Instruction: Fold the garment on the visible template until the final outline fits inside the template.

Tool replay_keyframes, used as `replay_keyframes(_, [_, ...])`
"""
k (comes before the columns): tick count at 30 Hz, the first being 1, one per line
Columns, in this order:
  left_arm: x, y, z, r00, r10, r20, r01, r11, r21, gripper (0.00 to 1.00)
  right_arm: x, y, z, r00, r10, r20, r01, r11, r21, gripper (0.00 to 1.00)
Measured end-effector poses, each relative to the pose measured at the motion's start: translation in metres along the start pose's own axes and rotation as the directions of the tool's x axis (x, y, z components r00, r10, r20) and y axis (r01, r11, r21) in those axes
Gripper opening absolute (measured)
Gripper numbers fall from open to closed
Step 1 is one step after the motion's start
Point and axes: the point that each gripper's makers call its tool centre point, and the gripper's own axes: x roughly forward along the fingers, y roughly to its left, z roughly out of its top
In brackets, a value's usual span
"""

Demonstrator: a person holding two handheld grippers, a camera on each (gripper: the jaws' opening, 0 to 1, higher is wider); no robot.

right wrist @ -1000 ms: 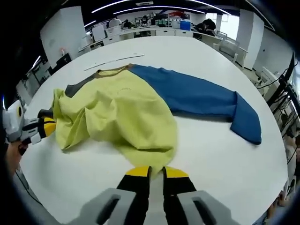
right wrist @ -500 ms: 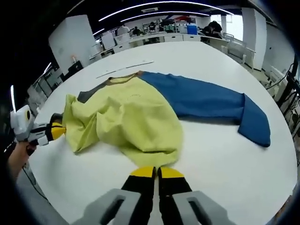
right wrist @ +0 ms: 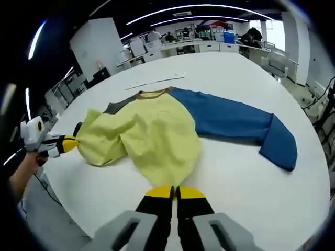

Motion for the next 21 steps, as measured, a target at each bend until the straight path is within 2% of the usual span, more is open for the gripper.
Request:
replay_keyframes(4, [-0.013, -0.004, -0.002, 1.0, -0.002, -0.003, 0.002, 1.0, -0.005, 0.0, -0.007, 0.0, -0.005, 1.0, 0.01, -0.008, -0.011, 1.0, -0.017, 0.0])
replay_keyframes(8, [-0.026, -0.007, -0.007, 1.0, -0.004, -0.006, 0.003, 0.998, -0.059, 0.0, -0.014, 0.003, -0.011, 0.999, 0.034, -0.013, -0.034, 0.999, -0.017, 0.0])
replay_keyframes(11, [-0.033, -0.009, -0.018, 0.999, 0.021, -0.048, -0.023, 0.999, -0.048, 0.0, -0.018, 0.003, -0.016, 0.999, 0.037, -0.029, -0.038, 0.999, -0.028, 0.0])
replay_keyframes(13, [-0.036, -0.013, -0.027, 0.997, 0.014, -0.079, -0.018, 0.998, -0.053, 0.0, -0.021, 0.004, -0.02, 0.998, 0.054, -0.036, -0.054, 0.998, -0.016, 0.0])
replay_keyframes(16, [-0.043, -0.018, -0.035, 0.996, 0.011, -0.084, -0.019, 0.996, -0.088, 0.0, -0.023, 0.006, -0.023, 0.997, 0.075, -0.026, -0.075, 0.997, 0.019, 0.0])
replay_keyframes(21, [-0.052, -0.024, -0.048, 0.993, 0.005, -0.121, -0.019, 0.993, -0.117, 0.0, -0.028, 0.004, -0.033, 0.996, 0.076, -0.047, -0.075, 0.997, 0.011, 0.0])
